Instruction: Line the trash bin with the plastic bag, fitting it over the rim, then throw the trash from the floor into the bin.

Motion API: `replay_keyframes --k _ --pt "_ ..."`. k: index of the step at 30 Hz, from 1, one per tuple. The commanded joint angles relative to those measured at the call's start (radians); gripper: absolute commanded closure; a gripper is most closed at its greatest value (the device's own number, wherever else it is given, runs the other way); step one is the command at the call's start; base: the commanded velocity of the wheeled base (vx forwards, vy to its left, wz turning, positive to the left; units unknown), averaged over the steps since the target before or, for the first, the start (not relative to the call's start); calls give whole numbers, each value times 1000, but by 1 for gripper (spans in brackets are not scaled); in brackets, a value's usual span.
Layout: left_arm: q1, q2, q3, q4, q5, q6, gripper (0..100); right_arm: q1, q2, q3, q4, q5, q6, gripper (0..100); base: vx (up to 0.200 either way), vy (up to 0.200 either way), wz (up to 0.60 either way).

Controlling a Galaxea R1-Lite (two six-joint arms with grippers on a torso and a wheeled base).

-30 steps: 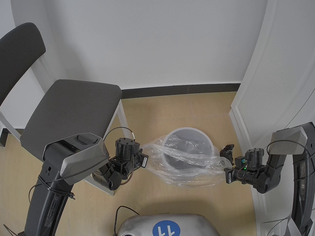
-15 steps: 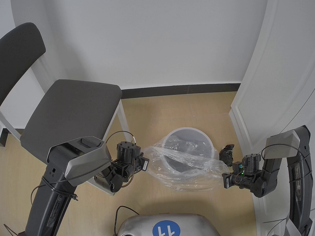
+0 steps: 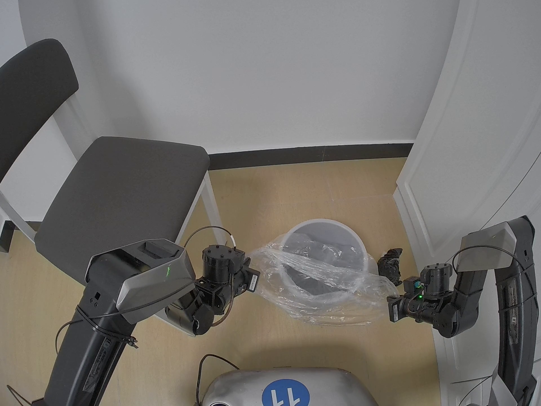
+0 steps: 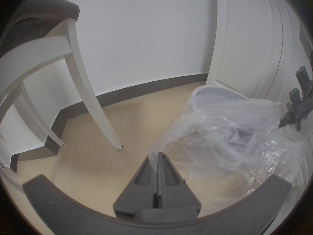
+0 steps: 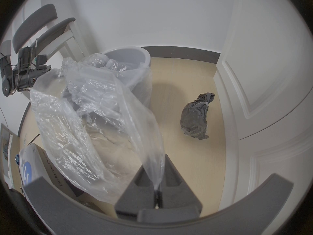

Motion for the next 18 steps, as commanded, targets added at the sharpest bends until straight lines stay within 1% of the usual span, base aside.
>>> replay_keyframes --k 1,5,9,17,18 --pt "-10 19 3 -37 3 18 100 -8 3 -5 0 1 -2 100 0 0 0" --pt "-10 13 24 -38 3 47 100 -20 4 -8 -2 1 -6 100 0 0 0" --pt "-7 -4 60 -24 -4 55 100 -20 3 -7 0 1 -13 100 0 0 0" --pt "-5 -8 61 2 -6 55 100 -19 1 1 1 4 -17 100 0 0 0" --pt "-5 -10 61 3 -6 55 100 -16 1 4 1 4 -19 0 0 0 0"
